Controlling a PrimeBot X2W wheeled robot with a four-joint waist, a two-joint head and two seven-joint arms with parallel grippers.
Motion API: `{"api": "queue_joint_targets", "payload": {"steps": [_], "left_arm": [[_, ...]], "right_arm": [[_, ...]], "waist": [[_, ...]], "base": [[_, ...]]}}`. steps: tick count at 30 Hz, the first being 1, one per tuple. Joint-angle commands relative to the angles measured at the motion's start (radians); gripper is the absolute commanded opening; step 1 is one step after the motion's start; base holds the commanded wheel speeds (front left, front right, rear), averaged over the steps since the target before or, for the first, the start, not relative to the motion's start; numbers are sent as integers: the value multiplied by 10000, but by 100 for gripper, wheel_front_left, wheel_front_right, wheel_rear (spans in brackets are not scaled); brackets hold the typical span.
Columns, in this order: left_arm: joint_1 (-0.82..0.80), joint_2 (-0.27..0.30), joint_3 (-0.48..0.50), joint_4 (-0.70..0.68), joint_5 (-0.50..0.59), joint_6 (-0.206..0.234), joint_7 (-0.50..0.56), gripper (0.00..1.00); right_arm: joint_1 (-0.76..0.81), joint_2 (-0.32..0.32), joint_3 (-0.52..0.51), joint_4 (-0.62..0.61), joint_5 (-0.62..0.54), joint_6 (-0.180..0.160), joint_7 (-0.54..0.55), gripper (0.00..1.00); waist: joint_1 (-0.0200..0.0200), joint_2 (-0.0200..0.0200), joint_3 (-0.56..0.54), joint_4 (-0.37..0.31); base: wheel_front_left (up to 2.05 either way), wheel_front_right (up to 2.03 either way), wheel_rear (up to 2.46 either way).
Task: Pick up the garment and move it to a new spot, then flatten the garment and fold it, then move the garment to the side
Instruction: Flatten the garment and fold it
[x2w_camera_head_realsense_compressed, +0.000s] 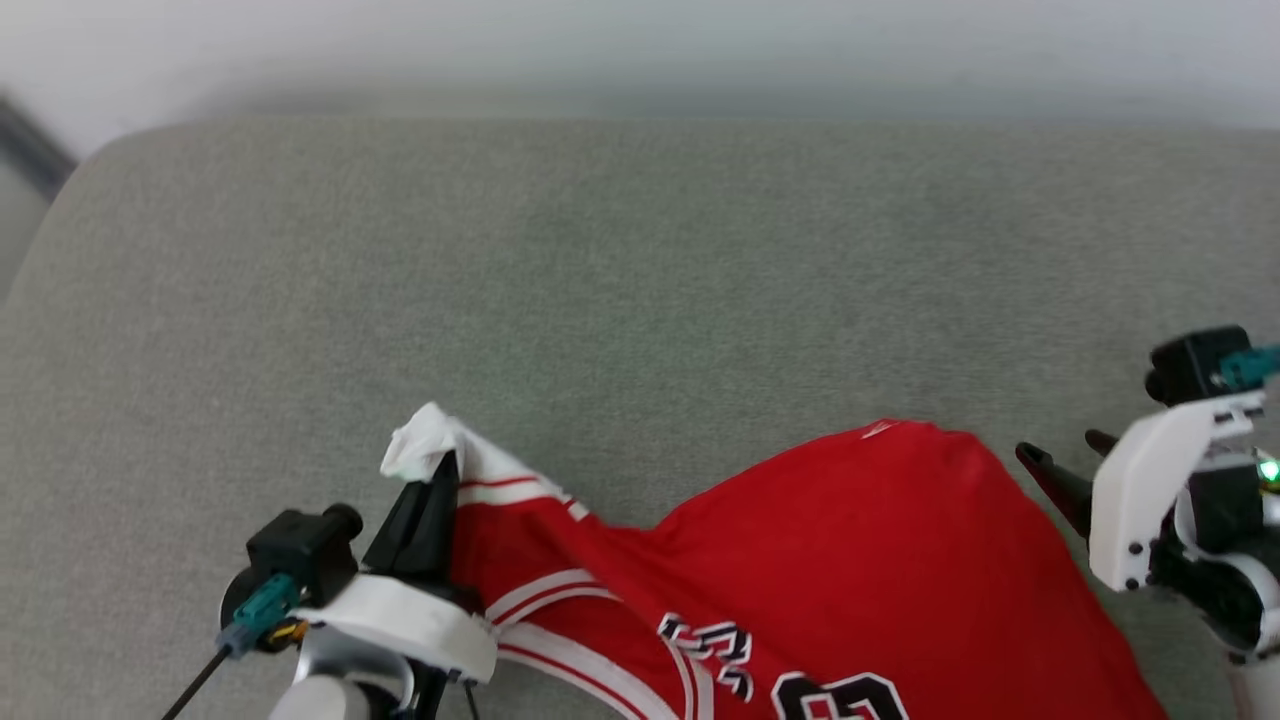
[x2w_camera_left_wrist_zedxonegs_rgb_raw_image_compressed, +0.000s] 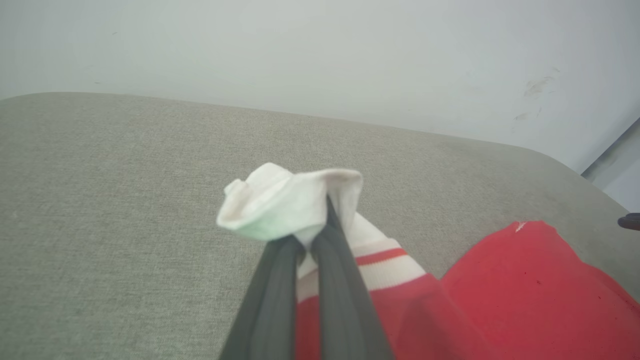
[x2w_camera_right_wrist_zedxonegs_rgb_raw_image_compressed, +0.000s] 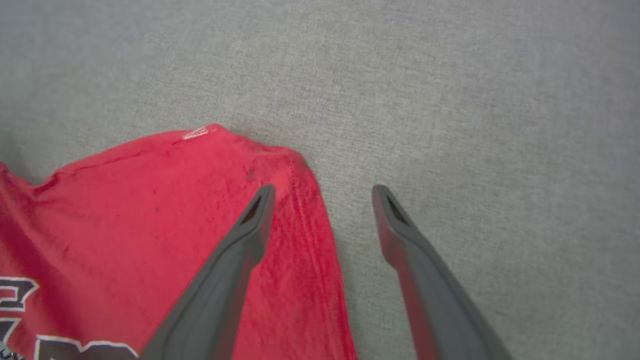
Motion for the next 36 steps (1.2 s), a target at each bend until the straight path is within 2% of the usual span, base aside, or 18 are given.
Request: {"api": "queue_joint_targets", "payload": {"steps": [1, 3, 7, 15, 16, 17, 18, 22, 28, 31, 36], "left_arm": [[-321, -105, -104, 42, -17, -77, -115, 0], [-710, -259, -257, 216, -78, -142, -292, 0], [-1022, -362, -421, 424, -111, -205, -459, 0], [-1472, -429, -759, 921, -148, -350, -726, 0], [-1495, -422, -786, 974, -158, -353, -736, 0], [-1502, -413, -811, 1037, -183, -367, -763, 0], [-1495, -389, -821, 1090, -184, -379, -779, 0], [-1388, -295, -798, 1230, -343, -412, -783, 0], [-1914, 307, -700, 1026, -640, -456, -291, 0], [-2474, 672, -664, 915, -636, -481, -25, 0], [-3879, 1226, -445, 938, -729, -480, 622, 0]], "right_arm": [[-405, -198, 281, -76, -26, -3, 519, 100], [-1013, -454, 801, 68, -75, -3, 1282, 100], [-1484, -580, 1207, 458, -114, -3, 1726, 100], [-1481, -441, 1683, 2662, 353, -9, 3029, 100], [-1488, -443, 1751, 2756, 362, -9, 3034, 50], [-1503, -383, 1771, 2862, 444, -9, 3024, 15], [-1501, -338, 1795, 2946, 489, -9, 3030, 0], [-1684, -248, 1843, 3042, 678, -3, 3015, 0], [-2511, -528, 1885, 2722, 708, -1, 1987, 0], [-2948, -744, 1938, 2763, 551, -3, 1374, 0], [-3911, -635, 2074, 3132, 315, -3, 511, 0]], "waist": [[-1, 0, 598, 530], [-1, 0, 958, 789], [-1, 0, 1271, 994], [-1, 0, 1645, 1359], [-1, 0, 1638, 1379], [-1, 0, 1606, 1389], [-1, 0, 1554, 1387], [-1, 0, 1233, 1300], [-1, 0, 599, 958], [-1, 0, 297, 730], [-1, 0, -94, 106]], "base": [[0, 0, 0], [0, 0, 0], [0, 0, 0], [0, 0, 0], [0, 0, 0], [0, 0, 0], [0, 0, 0], [0, 0, 0], [0, 0, 0], [0, 0, 0], [0, 0, 0]]}}
